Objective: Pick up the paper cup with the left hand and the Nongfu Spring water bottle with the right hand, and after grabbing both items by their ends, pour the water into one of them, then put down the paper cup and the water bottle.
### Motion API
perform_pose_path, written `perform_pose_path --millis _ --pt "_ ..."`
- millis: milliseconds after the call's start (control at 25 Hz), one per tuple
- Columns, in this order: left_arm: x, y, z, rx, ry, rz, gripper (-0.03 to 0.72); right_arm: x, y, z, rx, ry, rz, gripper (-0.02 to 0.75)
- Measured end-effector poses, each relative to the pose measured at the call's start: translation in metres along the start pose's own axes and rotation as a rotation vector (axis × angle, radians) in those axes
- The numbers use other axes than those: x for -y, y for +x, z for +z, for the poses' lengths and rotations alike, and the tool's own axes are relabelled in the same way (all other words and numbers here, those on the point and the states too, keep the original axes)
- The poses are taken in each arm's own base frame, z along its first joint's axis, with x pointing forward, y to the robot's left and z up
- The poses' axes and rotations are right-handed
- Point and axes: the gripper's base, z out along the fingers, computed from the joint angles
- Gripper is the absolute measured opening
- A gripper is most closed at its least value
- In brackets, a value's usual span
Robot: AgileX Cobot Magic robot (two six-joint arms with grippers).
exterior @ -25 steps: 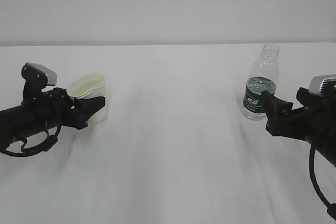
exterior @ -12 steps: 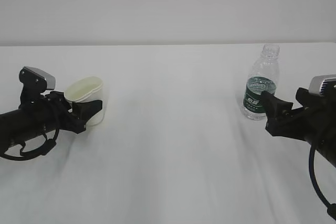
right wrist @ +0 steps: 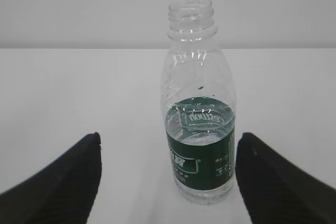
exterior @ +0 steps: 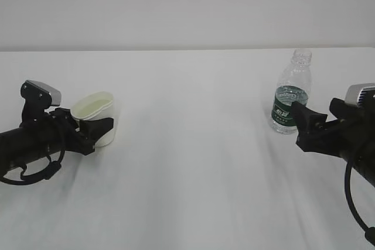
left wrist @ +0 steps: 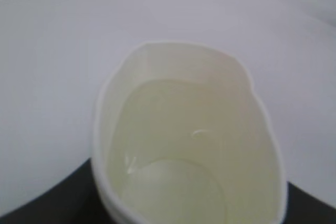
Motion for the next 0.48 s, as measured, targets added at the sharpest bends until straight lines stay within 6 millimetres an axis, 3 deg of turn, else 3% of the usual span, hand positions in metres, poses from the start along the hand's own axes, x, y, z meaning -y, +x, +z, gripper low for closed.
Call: perform_pose_path --millis 480 --pt "0.0015 0.0016 -0.0021 0.000 0.001 -0.007 0.417 0.0000 0.0000 0.0000 0.000 0.000 0.002 0.596"
